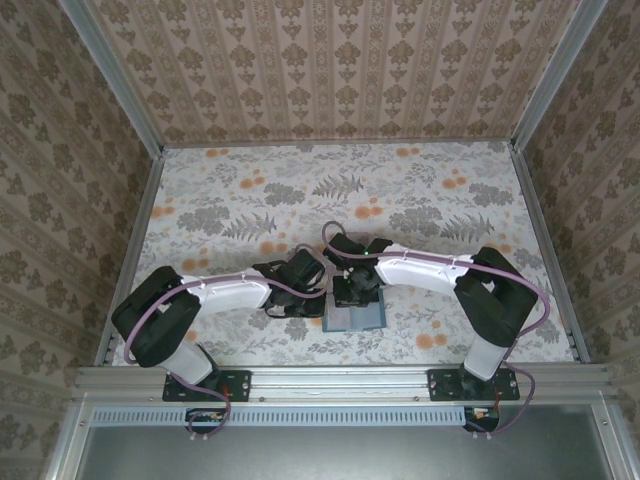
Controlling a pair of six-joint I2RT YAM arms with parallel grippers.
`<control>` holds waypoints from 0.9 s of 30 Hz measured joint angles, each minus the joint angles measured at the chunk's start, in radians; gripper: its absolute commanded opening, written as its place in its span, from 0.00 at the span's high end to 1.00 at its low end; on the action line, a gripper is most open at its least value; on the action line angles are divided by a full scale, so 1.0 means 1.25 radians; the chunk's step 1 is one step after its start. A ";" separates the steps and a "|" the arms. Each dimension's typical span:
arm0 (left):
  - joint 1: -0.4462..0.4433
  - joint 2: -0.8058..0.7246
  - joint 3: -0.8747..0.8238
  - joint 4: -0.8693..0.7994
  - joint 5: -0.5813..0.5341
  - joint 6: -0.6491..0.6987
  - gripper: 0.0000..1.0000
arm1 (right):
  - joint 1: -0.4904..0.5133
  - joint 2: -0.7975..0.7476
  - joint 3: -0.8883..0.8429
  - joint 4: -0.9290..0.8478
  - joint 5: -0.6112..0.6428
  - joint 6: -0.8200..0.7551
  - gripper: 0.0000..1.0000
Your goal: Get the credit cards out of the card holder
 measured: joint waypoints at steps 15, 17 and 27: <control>0.009 -0.001 -0.007 0.007 0.013 -0.003 1.00 | 0.001 0.036 -0.036 0.133 -0.079 0.048 0.75; 0.009 -0.002 -0.008 0.007 0.013 -0.003 1.00 | 0.001 0.036 -0.036 0.125 -0.071 0.049 0.69; 0.009 -0.004 -0.010 0.010 0.013 -0.003 1.00 | 0.016 0.035 -0.001 0.035 0.007 0.026 0.54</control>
